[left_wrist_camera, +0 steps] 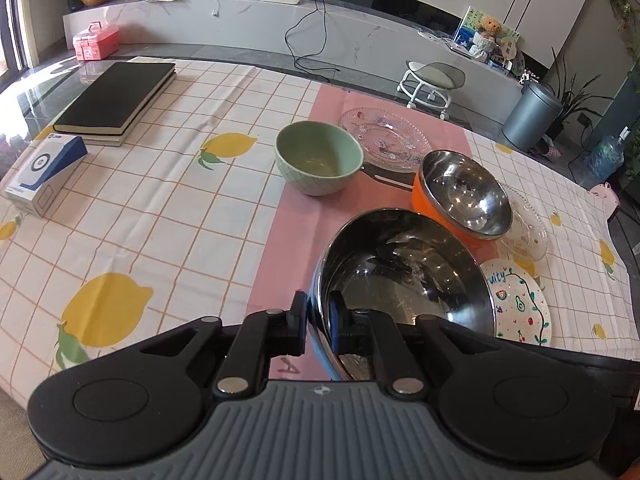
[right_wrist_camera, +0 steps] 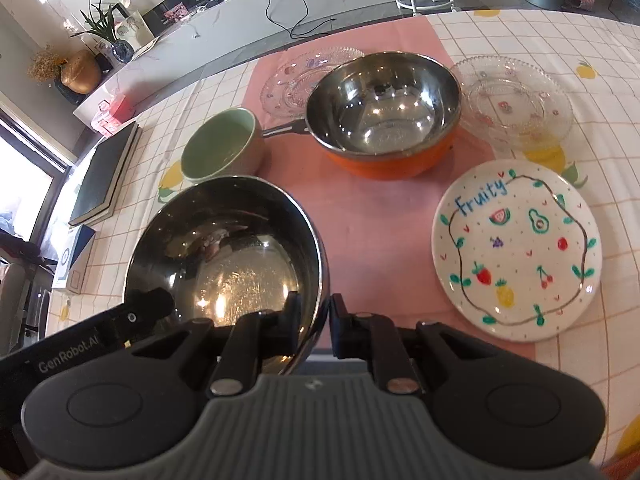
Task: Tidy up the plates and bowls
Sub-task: 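Carry the blue bowl into the orange steel bowl and open the left gripper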
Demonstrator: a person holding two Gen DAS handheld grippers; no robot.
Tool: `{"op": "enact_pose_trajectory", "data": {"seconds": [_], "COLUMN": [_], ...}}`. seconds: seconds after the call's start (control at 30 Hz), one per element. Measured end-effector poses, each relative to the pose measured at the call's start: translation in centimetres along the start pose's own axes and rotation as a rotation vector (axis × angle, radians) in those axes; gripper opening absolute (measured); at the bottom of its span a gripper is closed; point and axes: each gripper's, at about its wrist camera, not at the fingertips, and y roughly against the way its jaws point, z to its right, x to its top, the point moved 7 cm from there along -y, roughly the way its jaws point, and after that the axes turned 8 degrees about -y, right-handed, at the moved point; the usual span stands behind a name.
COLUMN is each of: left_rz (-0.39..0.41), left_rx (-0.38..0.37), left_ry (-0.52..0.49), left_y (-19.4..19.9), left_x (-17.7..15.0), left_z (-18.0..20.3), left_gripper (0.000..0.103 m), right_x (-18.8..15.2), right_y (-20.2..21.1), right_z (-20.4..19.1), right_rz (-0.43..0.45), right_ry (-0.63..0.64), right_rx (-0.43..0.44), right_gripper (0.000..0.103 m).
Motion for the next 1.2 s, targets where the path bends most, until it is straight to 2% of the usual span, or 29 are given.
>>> {"op": "enact_pose_trajectory", "data": {"seconds": [0.2, 0.53, 1.2], "left_rz": [0.006, -0.065, -0.137], "left_rx": [-0.002, -0.025, -0.024], "left_ry": [0.018, 0.046, 0.068], "left_y": [2.4, 2.1, -0.2], "left_x": [-2.2, -6.1, -8.8], "left_z": [0.6, 1.3, 1.2], "left_gripper": [0.012, 0.012, 0.012], "right_x": [-3.0, -6.6, -8.3], "right_y": [2.4, 4.2, 2.2], "right_z": [0.5, 2.7, 4.6], "right_rz": [-0.018, -0.039, -0.095], "right_ry": [-0.011, -0.023, -0.040], "right_rx": [0.022, -0.006, -0.040], "right_gripper": [0.013, 0.014, 0.015]}}
